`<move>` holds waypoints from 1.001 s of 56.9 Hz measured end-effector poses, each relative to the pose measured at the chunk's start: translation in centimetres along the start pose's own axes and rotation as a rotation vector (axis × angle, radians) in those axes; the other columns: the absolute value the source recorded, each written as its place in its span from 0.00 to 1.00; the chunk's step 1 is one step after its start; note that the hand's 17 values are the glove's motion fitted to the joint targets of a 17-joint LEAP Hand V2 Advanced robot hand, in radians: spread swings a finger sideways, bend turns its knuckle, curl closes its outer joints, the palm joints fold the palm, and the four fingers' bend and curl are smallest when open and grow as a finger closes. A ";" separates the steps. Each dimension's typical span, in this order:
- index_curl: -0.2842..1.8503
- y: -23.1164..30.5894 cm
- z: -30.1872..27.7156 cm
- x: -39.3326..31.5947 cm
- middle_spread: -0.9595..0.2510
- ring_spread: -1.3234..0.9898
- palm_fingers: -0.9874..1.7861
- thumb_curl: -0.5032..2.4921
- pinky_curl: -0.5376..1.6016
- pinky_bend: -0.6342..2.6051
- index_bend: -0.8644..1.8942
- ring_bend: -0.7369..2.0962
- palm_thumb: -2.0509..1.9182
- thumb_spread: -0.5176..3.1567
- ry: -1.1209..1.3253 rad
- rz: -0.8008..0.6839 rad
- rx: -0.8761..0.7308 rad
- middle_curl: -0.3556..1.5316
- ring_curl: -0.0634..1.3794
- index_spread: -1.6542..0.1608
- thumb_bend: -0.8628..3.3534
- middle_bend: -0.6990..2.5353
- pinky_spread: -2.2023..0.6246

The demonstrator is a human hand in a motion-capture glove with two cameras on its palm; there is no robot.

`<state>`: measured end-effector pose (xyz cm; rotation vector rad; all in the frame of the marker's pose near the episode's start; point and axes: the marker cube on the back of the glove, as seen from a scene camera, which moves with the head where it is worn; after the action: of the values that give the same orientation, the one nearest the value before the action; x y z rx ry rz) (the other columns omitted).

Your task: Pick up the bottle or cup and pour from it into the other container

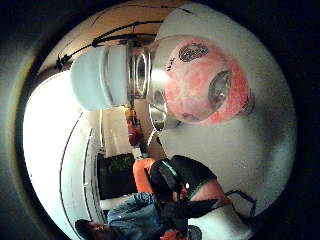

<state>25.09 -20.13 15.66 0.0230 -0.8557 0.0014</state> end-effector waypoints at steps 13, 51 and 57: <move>0.22 0.5 0.1 0.5 0.65 0.53 0.36 0.28 0.42 0.39 0.36 0.40 0.63 0.37 -0.021 0.018 -0.005 0.35 0.25 0.70 0.20 0.27 0.86; 0.22 0.3 1.0 0.2 0.64 0.53 0.36 0.27 0.41 0.39 0.36 0.41 0.63 0.37 -0.135 -0.026 -0.039 0.35 0.25 0.69 0.20 0.28 0.86; 0.23 0.4 1.0 0.3 0.63 0.53 0.37 0.28 0.41 0.39 0.37 0.40 0.63 0.36 -0.126 -0.022 -0.118 0.35 0.24 0.69 0.20 0.28 0.86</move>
<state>24.57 -19.71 16.55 -0.0788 -0.9801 -0.0718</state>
